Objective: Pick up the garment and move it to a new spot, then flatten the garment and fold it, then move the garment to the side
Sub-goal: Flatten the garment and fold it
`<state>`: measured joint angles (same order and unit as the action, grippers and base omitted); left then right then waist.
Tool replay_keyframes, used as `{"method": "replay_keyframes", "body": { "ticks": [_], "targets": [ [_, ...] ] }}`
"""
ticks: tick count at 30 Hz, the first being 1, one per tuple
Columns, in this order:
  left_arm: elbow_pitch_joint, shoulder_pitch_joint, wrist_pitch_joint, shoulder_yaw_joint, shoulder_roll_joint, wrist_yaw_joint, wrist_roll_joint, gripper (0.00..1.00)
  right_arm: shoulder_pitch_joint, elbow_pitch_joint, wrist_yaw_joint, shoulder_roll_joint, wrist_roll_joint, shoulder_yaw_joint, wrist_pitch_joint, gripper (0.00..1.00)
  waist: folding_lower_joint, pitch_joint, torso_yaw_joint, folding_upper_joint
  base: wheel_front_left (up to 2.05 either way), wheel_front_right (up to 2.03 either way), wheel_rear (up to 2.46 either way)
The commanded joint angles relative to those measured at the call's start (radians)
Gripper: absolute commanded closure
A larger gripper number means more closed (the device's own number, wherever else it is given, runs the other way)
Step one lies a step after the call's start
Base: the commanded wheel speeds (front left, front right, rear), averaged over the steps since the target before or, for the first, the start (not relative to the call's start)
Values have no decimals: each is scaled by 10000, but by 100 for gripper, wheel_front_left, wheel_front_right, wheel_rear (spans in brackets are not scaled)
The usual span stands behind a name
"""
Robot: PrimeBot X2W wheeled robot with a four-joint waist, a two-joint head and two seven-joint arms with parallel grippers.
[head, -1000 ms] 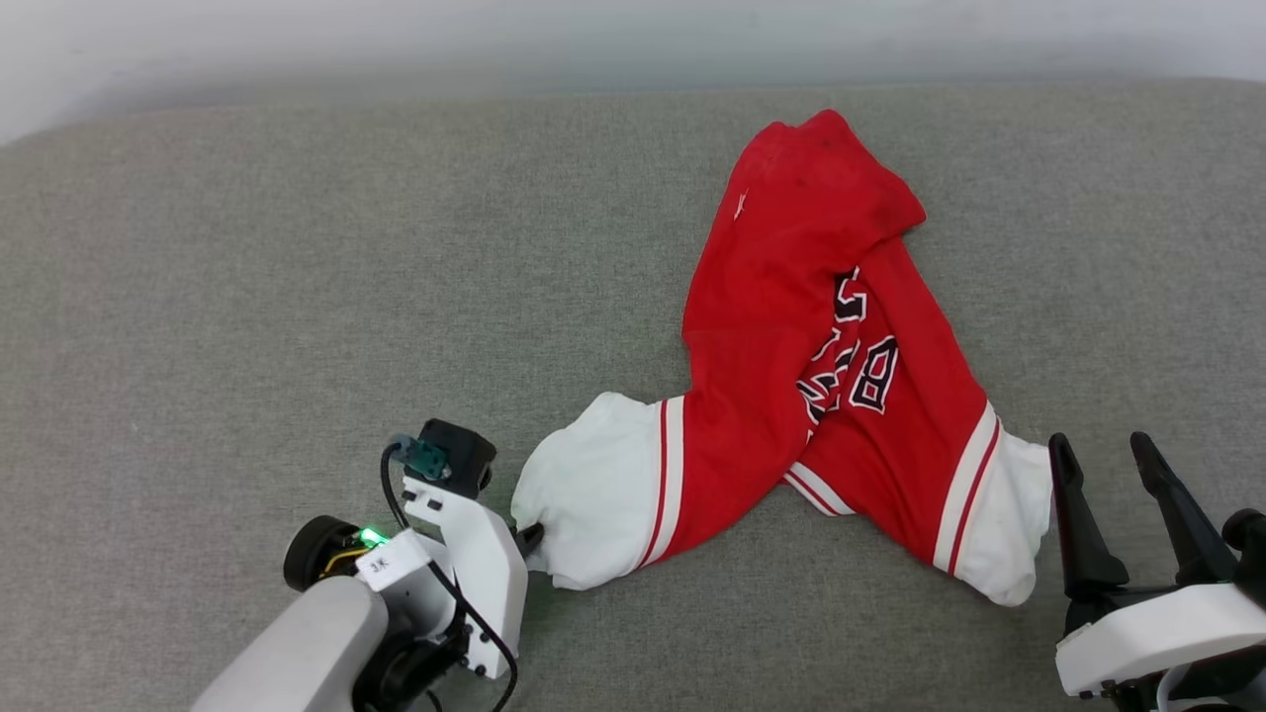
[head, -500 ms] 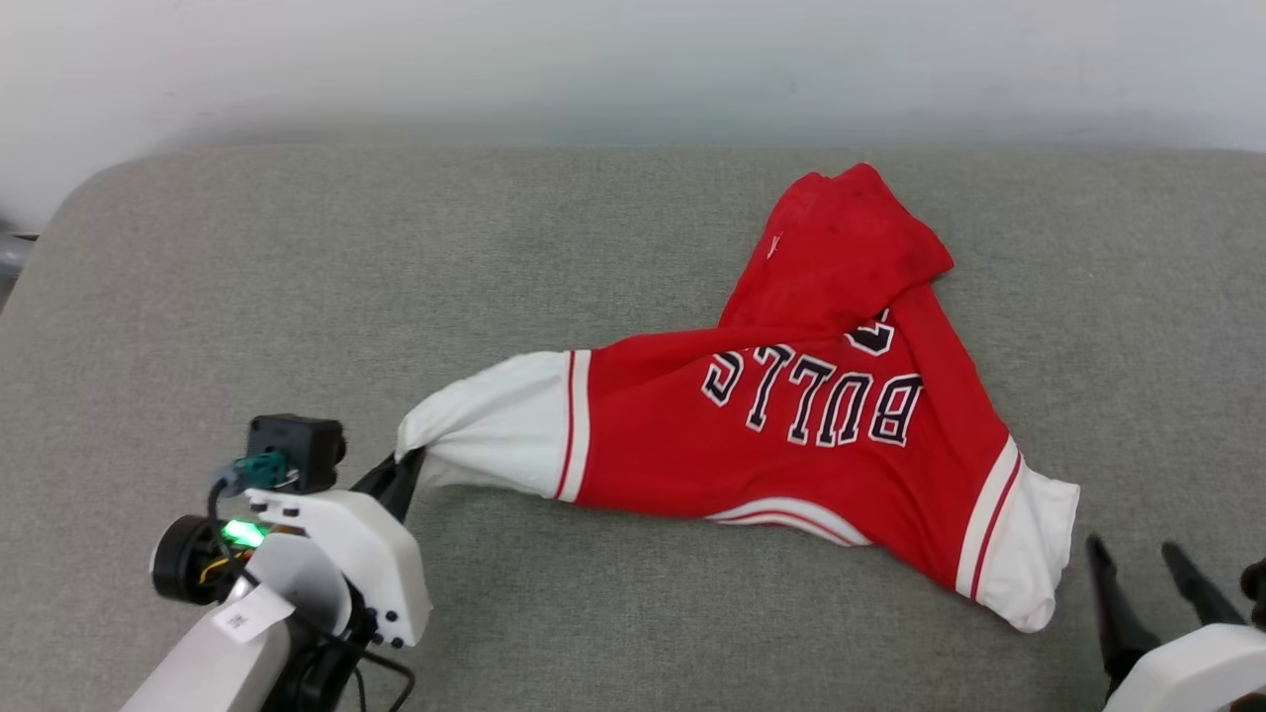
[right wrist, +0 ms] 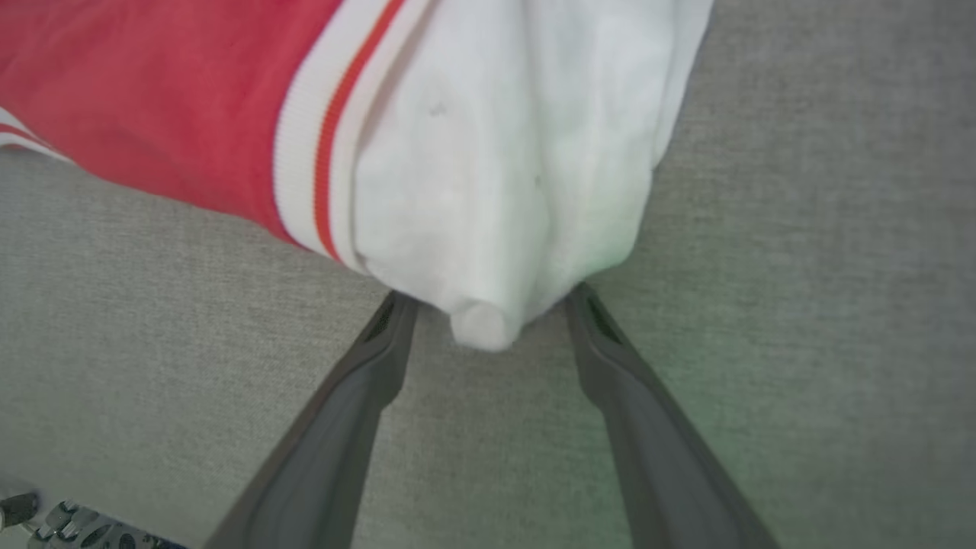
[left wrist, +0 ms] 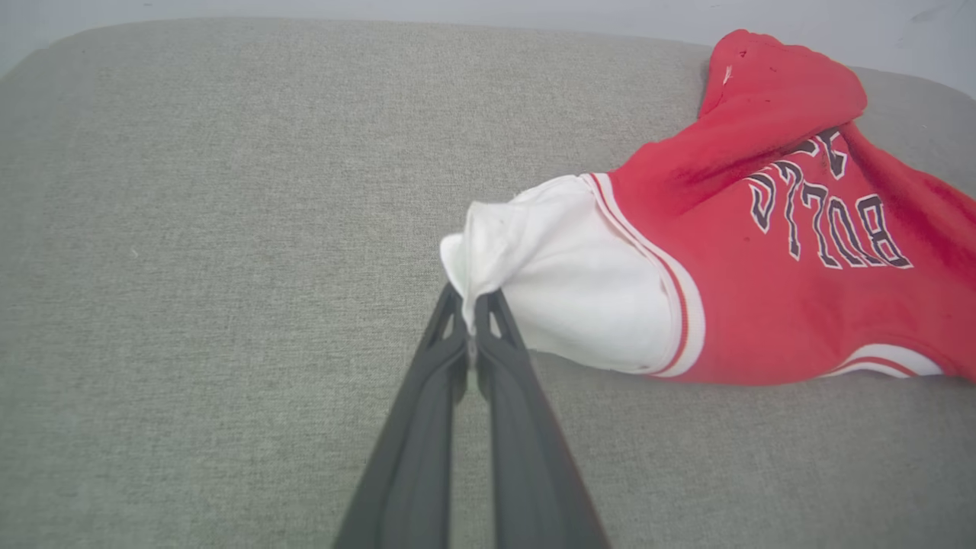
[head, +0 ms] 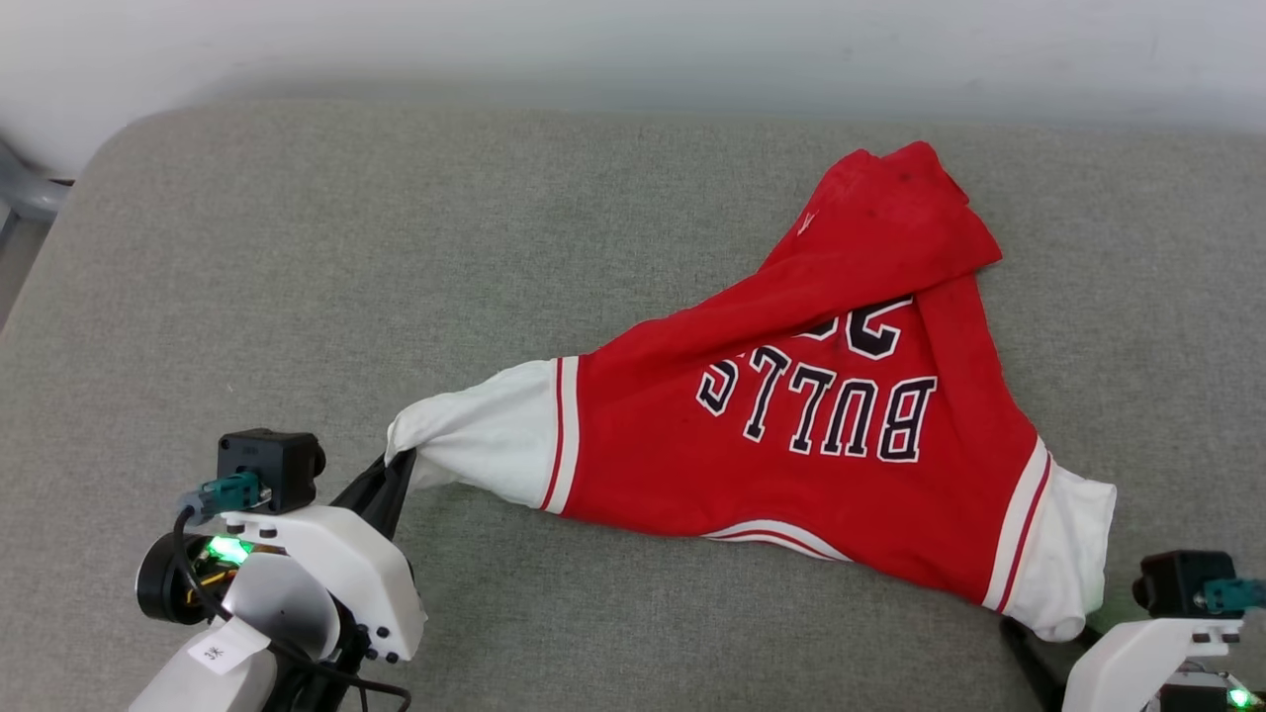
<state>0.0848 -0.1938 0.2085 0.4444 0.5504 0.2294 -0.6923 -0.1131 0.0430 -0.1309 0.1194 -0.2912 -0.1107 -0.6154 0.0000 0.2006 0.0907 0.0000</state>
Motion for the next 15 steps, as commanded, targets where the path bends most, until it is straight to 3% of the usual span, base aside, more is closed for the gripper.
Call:
{"method": "replay_keyframes", "body": {
  "ticks": [1,4,6,8,15],
  "targets": [
    [-2,-103,-38,11,-70,-19,-48,100,113,-340,4,-3,-165,119,-163,0,0,108,29,0,0,0,0],
    [-39,-103,-107,37,-117,-63,-78,100,197,-890,4,-19,-318,317,-474,0,0,191,32,0,0,0,0],
    [-62,-126,-147,43,-140,-71,-103,100,296,-1087,4,1,-377,372,-476,56,0,234,38,0,0,0,0],
    [-83,-117,-199,32,-161,-95,-137,100,373,-1224,0,3,-466,395,-440,100,0,246,22,0,0,0,0],
    [-172,-36,-398,-9,-191,-112,-145,100,662,-1005,10,352,-389,286,21,100,0,40,-44,0,0,0,0]
  ]
}}
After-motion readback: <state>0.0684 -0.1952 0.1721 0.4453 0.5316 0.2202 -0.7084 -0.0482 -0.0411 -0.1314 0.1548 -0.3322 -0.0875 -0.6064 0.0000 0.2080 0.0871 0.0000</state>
